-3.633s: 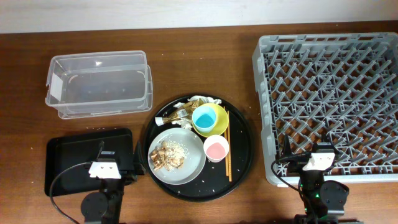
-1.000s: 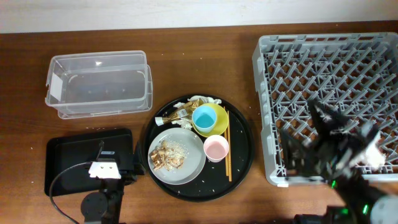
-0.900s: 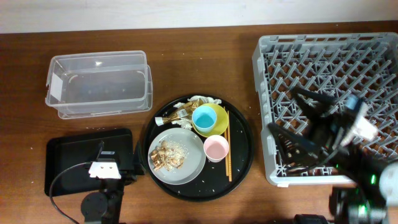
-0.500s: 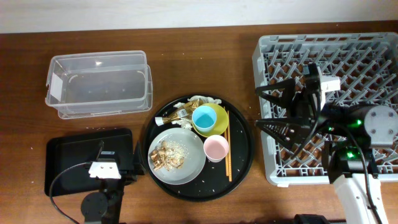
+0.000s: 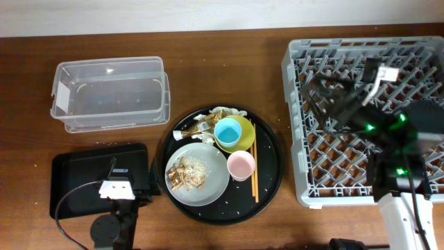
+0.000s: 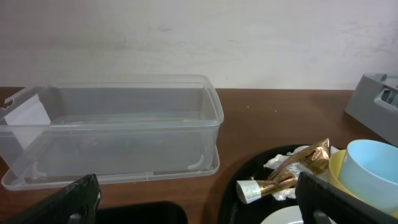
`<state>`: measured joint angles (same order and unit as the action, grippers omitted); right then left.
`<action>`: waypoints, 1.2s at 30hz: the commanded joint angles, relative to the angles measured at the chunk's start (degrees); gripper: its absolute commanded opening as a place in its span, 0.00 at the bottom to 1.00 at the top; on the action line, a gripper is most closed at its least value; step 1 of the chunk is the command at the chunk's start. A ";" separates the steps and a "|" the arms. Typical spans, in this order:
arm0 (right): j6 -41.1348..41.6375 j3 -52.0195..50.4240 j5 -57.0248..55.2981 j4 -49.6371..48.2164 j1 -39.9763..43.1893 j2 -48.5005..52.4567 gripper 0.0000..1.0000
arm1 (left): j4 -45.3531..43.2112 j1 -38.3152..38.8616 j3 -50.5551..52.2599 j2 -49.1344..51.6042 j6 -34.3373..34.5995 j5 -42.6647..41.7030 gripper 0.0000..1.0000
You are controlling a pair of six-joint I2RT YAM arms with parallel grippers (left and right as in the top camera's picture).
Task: Sort waste into correct bins and load items into the dishwasher rack
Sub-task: 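Lift the right gripper and move it over the black tray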
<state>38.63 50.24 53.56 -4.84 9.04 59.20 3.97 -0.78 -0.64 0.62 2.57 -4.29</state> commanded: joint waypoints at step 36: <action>-13.84 34.58 -52.35 71.56 -51.04 34.80 0.48 | 0.37 -0.26 0.15 -0.28 -0.90 -0.26 1.00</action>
<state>18.90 84.38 4.51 66.43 -38.54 89.84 3.97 -0.78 -0.64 0.62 2.57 -4.32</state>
